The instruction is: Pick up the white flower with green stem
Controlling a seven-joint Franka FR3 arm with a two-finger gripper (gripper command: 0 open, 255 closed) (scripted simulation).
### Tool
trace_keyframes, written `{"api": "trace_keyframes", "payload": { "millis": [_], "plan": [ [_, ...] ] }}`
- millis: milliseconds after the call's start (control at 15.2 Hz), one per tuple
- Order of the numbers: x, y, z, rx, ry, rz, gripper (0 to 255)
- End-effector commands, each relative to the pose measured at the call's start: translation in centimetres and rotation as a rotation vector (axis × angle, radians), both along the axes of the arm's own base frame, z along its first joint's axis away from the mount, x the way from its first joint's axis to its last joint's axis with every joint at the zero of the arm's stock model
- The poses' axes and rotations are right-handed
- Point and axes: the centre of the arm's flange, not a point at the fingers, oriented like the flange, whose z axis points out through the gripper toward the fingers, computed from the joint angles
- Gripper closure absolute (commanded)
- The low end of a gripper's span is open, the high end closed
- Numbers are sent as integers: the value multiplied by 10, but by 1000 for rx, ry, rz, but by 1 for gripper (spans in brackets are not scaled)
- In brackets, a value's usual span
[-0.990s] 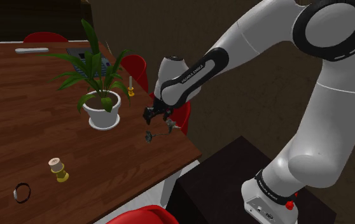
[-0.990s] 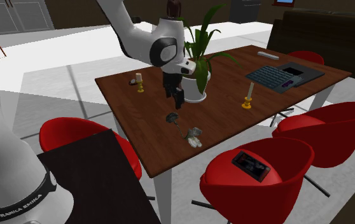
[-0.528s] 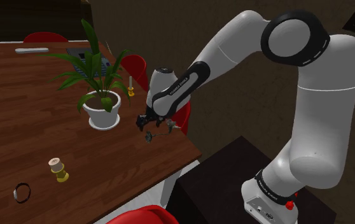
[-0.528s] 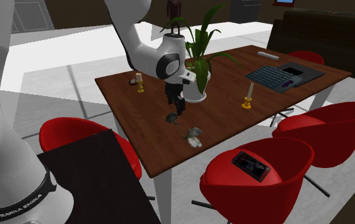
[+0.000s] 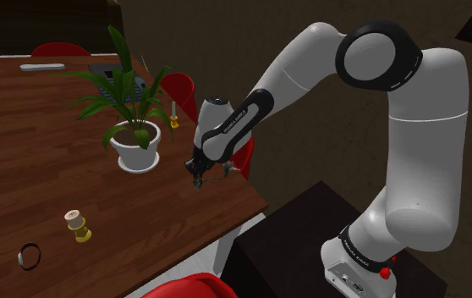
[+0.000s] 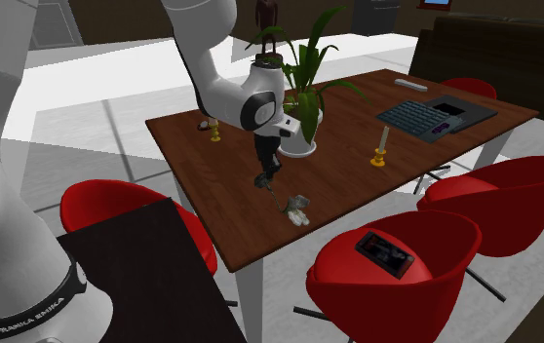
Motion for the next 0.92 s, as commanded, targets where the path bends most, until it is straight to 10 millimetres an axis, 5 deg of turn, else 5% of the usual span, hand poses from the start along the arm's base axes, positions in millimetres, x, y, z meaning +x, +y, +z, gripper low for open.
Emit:
{"api": "trace_keyframes", "payload": {
  "millis": [0, 396, 858],
  "plan": [
    [0, 0, 0, 0, 0, 0, 255],
    [0, 0, -1, 0, 0, 0, 255],
    [0, 0, 36, 0, 0, 0, 255]
  ]
}}
